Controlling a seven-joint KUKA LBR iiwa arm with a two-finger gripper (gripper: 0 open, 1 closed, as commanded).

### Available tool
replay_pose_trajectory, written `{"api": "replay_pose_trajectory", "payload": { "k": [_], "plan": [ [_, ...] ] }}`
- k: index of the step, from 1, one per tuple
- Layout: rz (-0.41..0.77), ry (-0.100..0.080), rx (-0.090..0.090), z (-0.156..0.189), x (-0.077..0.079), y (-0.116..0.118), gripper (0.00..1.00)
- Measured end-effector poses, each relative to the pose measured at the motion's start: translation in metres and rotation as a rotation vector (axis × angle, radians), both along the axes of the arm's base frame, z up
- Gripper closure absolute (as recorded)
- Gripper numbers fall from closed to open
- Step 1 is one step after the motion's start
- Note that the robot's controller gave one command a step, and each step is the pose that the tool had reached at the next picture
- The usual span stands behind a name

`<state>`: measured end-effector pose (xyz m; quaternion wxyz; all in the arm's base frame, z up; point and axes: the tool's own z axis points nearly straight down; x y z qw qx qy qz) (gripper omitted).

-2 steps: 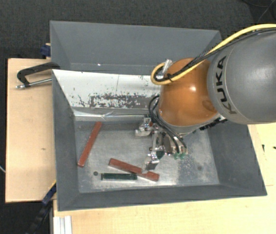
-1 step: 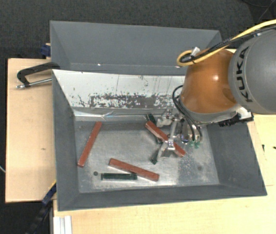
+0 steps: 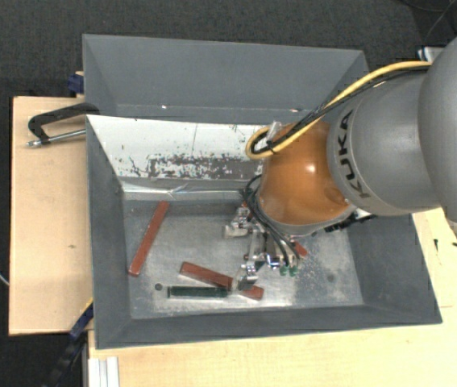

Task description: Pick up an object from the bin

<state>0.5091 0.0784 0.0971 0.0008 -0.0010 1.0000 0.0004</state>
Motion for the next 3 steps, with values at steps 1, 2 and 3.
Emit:
{"api": "replay_pose_trajectory", "payload": {
  "k": [1,2,3],
  "plan": [
    [-0.393,0.004,0.015,-0.0186,0.0604,-0.0911,1.00],
    [-0.393,-0.002,0.013,-0.0183,0.0617,-0.0928,1.00],
    [-0.391,-0.004,0.009,-0.0163,0.0606,-0.0931,1.00]
  ]
}}
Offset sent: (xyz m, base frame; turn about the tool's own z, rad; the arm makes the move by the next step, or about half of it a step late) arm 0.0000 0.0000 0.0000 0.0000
